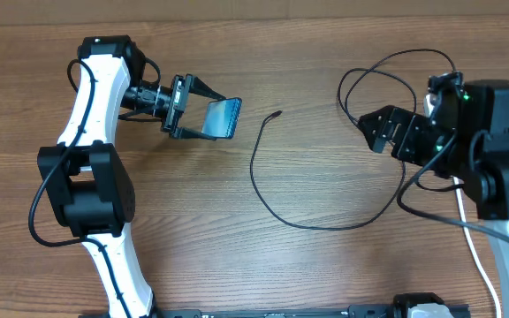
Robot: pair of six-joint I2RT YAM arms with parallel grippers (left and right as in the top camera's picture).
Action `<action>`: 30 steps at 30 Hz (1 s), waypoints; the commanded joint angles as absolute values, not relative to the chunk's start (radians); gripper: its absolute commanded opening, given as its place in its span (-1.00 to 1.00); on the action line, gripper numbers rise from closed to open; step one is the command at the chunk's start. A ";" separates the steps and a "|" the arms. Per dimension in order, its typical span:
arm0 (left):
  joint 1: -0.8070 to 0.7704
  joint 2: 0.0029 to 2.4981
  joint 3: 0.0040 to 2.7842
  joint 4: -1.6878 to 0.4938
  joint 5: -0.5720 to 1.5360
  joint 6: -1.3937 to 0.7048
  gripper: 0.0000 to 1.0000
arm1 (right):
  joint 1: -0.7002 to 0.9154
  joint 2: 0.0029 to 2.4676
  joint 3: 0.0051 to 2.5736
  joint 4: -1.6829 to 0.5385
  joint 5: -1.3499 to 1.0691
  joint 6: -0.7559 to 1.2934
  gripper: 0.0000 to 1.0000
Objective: Plug charger to phone and switch on socket
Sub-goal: 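Move the right gripper toward the phone held by the left gripper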
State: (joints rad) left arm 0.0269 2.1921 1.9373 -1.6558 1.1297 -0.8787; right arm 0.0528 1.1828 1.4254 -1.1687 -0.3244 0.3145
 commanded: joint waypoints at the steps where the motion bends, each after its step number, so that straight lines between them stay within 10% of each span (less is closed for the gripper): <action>1: 0.031 2.186 1.963 -1.617 1.007 -1.004 0.16 | 0.057 1.225 1.447 -1.162 -0.450 0.314 1.00; 30: -0.112 2.186 1.963 -1.453 0.791 -1.343 0.15 | 0.398 1.604 1.411 -0.828 -0.516 0.582 0.61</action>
State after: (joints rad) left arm -0.0990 2.1921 1.9381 -1.4498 0.7395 -1.3144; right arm 0.3649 1.5814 1.4136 -0.8639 -0.5095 0.4660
